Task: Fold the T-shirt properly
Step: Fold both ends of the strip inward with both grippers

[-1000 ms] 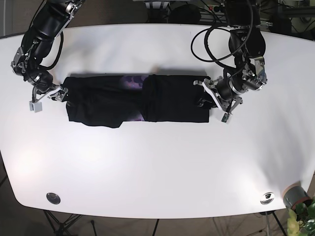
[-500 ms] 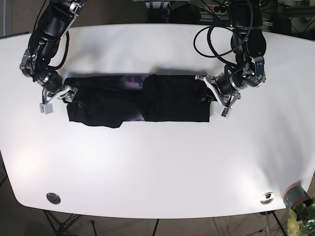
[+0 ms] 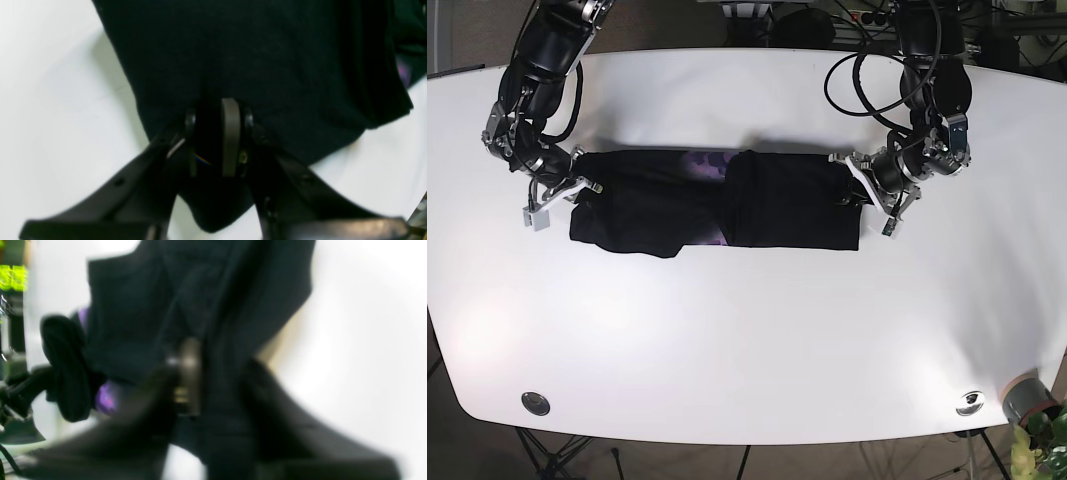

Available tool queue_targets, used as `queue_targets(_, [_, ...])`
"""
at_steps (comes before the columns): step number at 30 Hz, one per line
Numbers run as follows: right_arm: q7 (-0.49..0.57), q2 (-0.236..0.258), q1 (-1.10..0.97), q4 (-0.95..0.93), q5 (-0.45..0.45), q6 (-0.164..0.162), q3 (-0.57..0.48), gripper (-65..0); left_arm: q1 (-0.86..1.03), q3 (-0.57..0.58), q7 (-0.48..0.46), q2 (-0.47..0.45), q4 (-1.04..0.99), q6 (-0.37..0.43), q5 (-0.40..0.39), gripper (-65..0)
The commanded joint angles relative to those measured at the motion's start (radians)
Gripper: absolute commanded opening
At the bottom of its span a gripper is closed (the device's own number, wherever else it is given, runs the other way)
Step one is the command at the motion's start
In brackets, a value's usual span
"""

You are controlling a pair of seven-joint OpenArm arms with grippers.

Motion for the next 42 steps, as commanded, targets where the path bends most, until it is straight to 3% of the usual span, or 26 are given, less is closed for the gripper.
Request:
queue_targets(1, [0.023, 0.011, 0.019, 0.096, 0.031, -0.021, -0.021, -62.1, -0.014, -0.001, -0.010, -0.002, -0.036, -0.003, -0.010, -56.9])
queue_targets(6, [0.023, 0.008, -0.034, 0.289, 0.031, -0.059, -0.074, -62.3, -0.036, 0.004, -0.010, 0.000, -0.107, -0.003, -0.012, -56.9])
queue_targets(11, [0.023, 0.008, -0.080, 0.473, 0.031, -0.098, -0.150, -62.3, -0.042, 0.090, -0.012, 0.000, -0.119, -0.003, -0.013, -56.9])
queue_targets(17, [0.023, 0.000, -0.120, 0.587, 0.030, -0.096, -0.245, -62.3, -0.042, 0.116, -0.012, 0.034, -0.117, -0.001, -0.013, -56.9])
queue_targets(27, [0.023, -0.106, -0.121, 0.613, 0.020, -0.088, -0.372, -62.3, -0.043, 0.117, -0.010, 0.070, -0.117, -0.001, -0.013, -56.9])
queue_targets(34, [0.058, -0.210, -0.093, 0.602, -0.190, -0.087, -0.522, -62.3, -0.043, 0.117, -0.009, 0.070, -0.119, -0.001, -0.016, -56.9])
queue_targets(42, [0.161, -0.233, -0.047, 0.462, -0.334, -0.095, -0.668, -62.0, -0.043, 0.117, -0.009, 0.070, -0.119, -0.004, -0.016, -56.9])
